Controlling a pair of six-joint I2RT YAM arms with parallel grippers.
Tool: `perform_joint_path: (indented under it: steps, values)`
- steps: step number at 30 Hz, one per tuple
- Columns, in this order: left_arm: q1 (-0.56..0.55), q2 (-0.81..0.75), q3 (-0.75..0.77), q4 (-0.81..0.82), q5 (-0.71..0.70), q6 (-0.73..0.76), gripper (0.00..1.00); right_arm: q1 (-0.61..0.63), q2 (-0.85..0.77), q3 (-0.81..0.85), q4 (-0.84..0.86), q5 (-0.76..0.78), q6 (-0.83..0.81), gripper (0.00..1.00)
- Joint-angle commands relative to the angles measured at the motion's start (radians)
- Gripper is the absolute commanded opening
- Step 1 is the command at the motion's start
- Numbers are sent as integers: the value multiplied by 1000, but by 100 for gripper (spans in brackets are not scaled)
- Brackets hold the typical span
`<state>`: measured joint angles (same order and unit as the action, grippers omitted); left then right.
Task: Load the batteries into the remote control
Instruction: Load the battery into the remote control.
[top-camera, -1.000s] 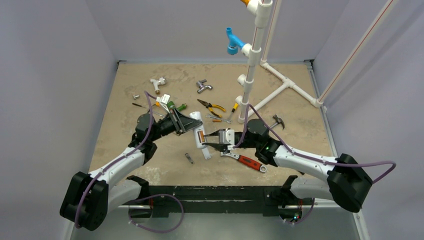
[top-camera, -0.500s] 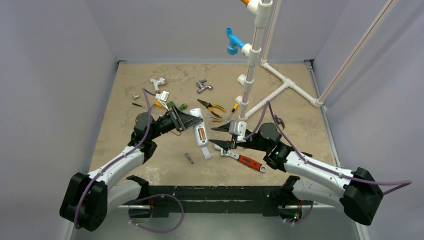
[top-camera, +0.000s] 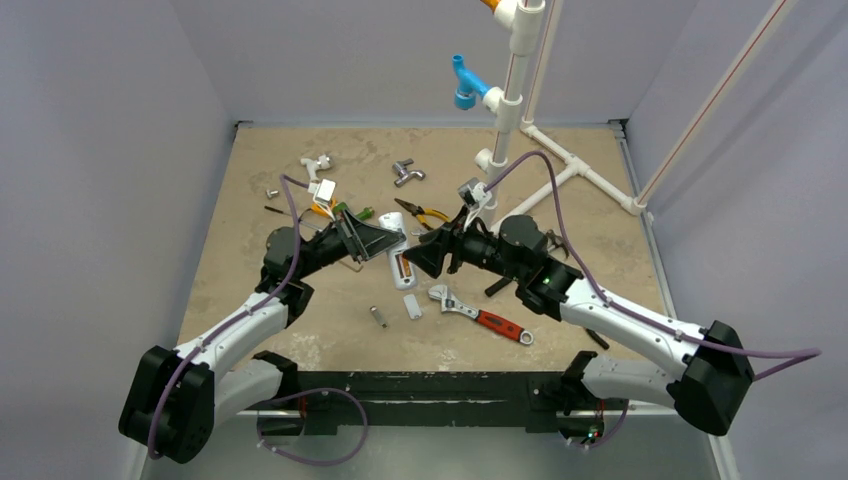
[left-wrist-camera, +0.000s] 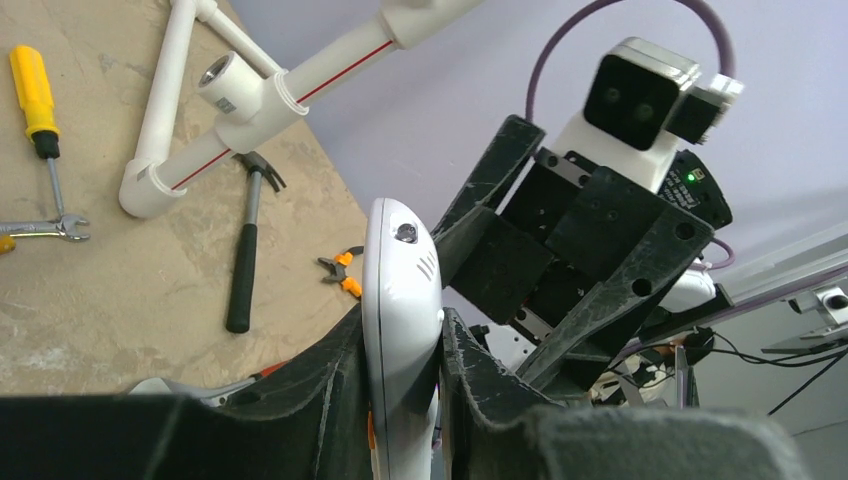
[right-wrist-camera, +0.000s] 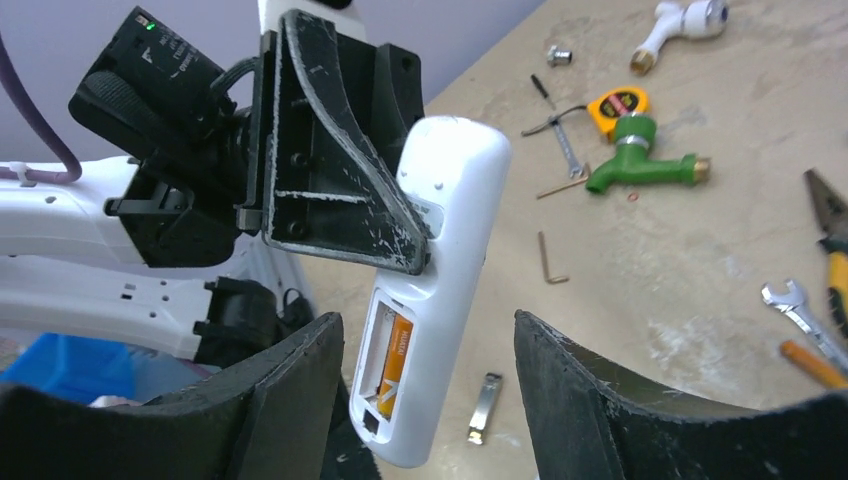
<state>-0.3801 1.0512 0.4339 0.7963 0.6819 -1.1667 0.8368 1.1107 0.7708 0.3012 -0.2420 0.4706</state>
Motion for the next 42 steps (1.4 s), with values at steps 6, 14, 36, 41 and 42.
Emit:
perform_joint_path:
  steps: [6,14,36,41,42]
  values:
    - [-2,-22,34,93,16,21,0,0,52,-10,57,-77,188,63]
    - [-2,-24,30,91,13,19,0,-1,67,-10,49,-96,179,44]
    - [-2,-58,31,-40,-41,62,0,-1,25,17,-79,44,4,45]
    - [19,-134,44,-272,-156,125,0,0,-2,8,-134,134,-19,49]
    - [27,-159,43,-344,-186,139,0,-1,-9,2,-143,164,-18,49]
